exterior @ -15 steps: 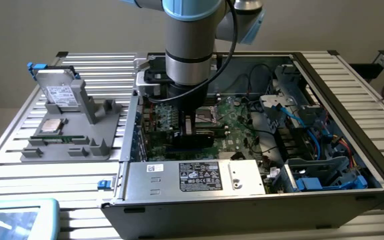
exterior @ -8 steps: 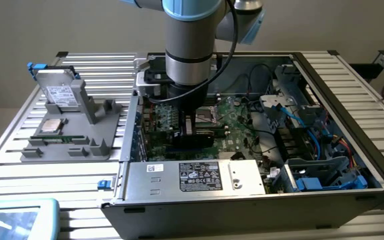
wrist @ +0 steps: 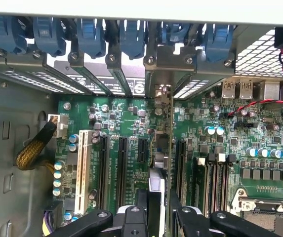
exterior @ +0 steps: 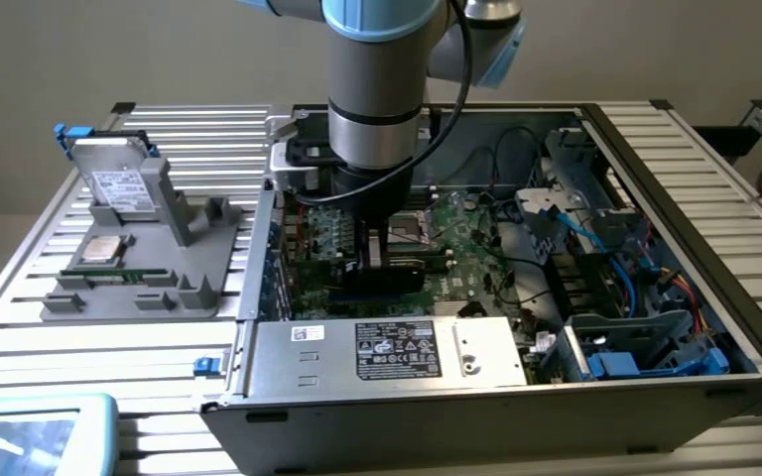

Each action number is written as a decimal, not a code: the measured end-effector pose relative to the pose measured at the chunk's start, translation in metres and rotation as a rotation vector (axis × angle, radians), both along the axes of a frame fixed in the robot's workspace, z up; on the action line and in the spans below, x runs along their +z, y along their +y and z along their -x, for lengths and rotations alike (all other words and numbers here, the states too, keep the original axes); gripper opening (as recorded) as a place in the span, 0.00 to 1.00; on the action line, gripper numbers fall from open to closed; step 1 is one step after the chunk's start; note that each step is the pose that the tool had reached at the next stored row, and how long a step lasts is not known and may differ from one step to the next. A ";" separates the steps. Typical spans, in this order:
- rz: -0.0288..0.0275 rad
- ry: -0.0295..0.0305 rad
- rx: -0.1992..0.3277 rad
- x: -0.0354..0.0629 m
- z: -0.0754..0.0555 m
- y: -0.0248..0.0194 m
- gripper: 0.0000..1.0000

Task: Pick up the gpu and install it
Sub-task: 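Insert the gpu into the slot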

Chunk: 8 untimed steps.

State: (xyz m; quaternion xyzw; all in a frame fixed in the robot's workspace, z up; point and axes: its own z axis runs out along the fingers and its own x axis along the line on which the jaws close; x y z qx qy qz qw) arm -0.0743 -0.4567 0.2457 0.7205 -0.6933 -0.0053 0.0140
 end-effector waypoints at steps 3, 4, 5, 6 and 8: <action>0.0000 0.0000 0.000 -0.0007 0.000 0.0000 0.27; -0.0001 0.0000 0.000 -0.0009 0.000 0.0000 0.27; 0.0000 0.0000 0.000 -0.0009 0.000 0.0000 0.27; -0.0001 -0.0001 0.000 -0.0010 0.000 0.0000 0.27; -0.0002 -0.0001 0.000 -0.0011 0.001 0.0000 0.27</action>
